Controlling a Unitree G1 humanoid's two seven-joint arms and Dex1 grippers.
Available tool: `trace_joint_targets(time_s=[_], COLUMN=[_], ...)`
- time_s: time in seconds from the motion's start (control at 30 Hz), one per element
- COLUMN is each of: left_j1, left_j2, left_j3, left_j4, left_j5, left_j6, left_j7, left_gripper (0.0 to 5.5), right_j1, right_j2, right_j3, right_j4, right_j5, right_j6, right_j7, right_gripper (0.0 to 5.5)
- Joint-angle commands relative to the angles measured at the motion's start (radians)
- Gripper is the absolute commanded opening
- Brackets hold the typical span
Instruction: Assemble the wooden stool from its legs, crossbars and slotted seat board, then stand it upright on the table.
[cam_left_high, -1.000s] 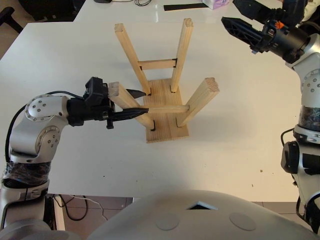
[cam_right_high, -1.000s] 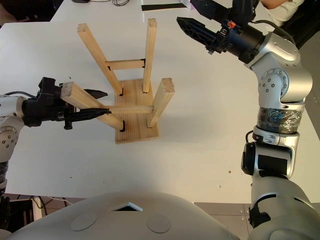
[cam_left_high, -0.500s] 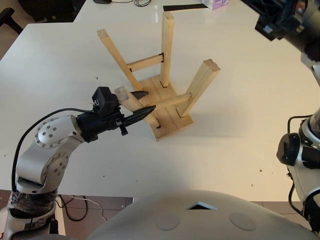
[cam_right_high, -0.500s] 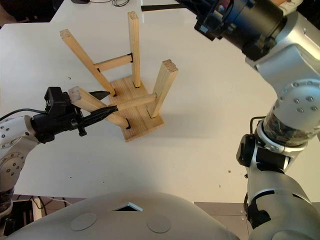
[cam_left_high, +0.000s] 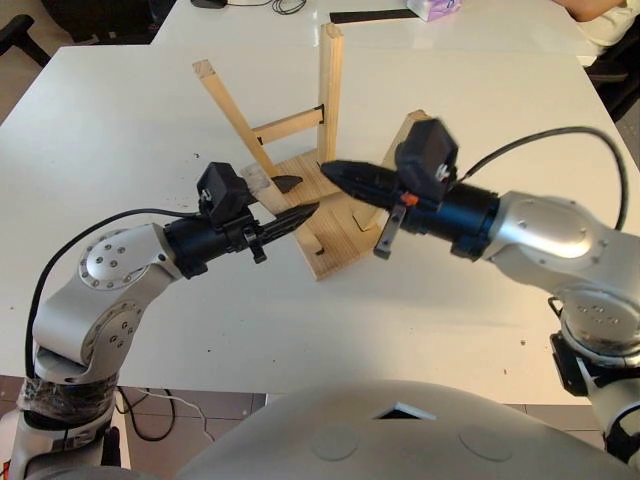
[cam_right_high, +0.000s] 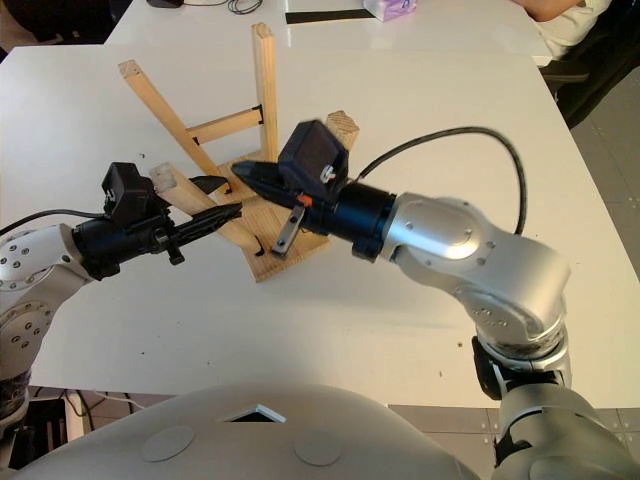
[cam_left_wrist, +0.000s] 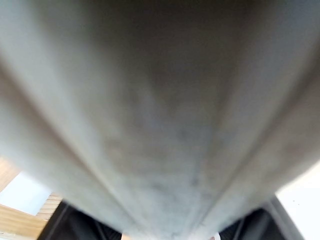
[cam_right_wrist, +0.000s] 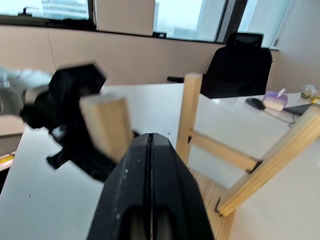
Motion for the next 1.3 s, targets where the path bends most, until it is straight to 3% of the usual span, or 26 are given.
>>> trace_joint_targets(time_s=[0.03,0.6,0.73,0.9,1.13,1.3], left_j1=[0.011,0.054,0.058,0.101,0.141,0.151], left_j2=[0.010,0.012,0.021,0.017,0.008,0.006], left_j3=[-0.039,-0.061,-0.049,-0.030,-0.029,-0.036], left_j4=[0.010,-0.025,-0.027,-0.019,0.001,0.002], left_j5=[0.007,-0.010,-0.016,-0.012,0.000,0.009], left_j6=[0.082,0.086,0.087,0.058,0.015,0.003], left_j7=[0.030,0.027,0.022,0.007,-0.005,-0.004], left_gripper=[2.04,2.04,2.04,2.04,2.04,2.04], right_j1=[0.039,0.133,0.129,0.077,0.191,0.175], right_j2=[-0.012,0.005,0.022,0.174,0.030,0.073], right_j3=[0.065,0.278,0.267,0.114,0.291,0.251], right_j4=[-0.011,0.120,0.111,0.099,0.145,0.123], right_j5=[-0.103,-0.492,-0.513,-0.448,-0.606,-0.602], right_j6=[-0.025,-0.127,-0.117,-0.153,-0.131,-0.130], right_j7=[0.004,0.058,0.071,0.030,0.086,0.092], right_gripper=[0.00,0.00,0.00,0.00,0.00,0.00])
